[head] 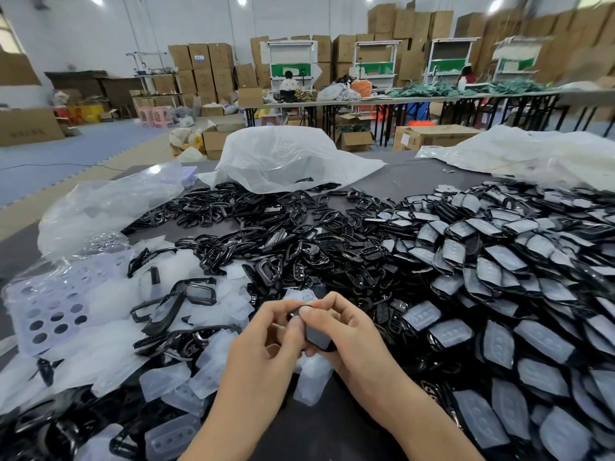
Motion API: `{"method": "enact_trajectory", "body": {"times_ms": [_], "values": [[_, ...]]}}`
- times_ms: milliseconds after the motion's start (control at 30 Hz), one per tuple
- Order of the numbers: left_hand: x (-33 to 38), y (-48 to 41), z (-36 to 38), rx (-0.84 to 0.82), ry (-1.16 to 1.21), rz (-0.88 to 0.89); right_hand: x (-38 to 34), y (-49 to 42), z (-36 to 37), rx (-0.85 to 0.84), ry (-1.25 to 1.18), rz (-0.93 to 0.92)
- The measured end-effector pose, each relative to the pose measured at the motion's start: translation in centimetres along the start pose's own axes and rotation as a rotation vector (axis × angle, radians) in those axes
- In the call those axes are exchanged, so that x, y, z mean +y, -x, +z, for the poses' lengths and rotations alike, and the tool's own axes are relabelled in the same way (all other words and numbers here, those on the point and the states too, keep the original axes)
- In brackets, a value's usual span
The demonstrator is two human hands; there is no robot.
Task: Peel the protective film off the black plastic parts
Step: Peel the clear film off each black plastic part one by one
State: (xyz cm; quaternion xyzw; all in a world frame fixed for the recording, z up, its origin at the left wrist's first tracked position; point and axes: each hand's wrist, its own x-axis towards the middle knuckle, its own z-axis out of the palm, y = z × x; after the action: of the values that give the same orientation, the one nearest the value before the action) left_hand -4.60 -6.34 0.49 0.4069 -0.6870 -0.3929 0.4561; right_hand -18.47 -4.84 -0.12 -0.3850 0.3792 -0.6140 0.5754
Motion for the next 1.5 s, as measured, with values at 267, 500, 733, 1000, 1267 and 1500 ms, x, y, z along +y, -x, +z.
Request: {"method": "enact_trajectory", "body": {"times_ms": [267,500,733,1000,1267,1500], "values": [[-0.8,-0.8,-0.5,0.102,0.101,-0.099,-0.4,0.3,-0.3,-0.026,0.3,-0.089],[-0.6,-0.8,-0.7,0.114,0.162,-0.107,-0.9,0.3,-0.7,-0.051,0.211,-0.043],[-0.6,-0.7,-0.7,0.12,0.177,-0.111,-0.6,0.2,-0.7,-0.038,0.174,-0.06],[-0.7,-0.8,-0.9,0.104,0.131,-0.052,-0.6,0.0,-0.9,-0.053,0.105,-0.015],[-1.5,-0.2,-0.3,0.05,-0.033,0.022,-1.1,1.1,-2.1,0.036,0.41,-0.017],[-2.3,1.1,1.2,-0.262,-0.746,0.51,-12.5,0.1,-10.4,0.707,0.096,-0.386]]}}
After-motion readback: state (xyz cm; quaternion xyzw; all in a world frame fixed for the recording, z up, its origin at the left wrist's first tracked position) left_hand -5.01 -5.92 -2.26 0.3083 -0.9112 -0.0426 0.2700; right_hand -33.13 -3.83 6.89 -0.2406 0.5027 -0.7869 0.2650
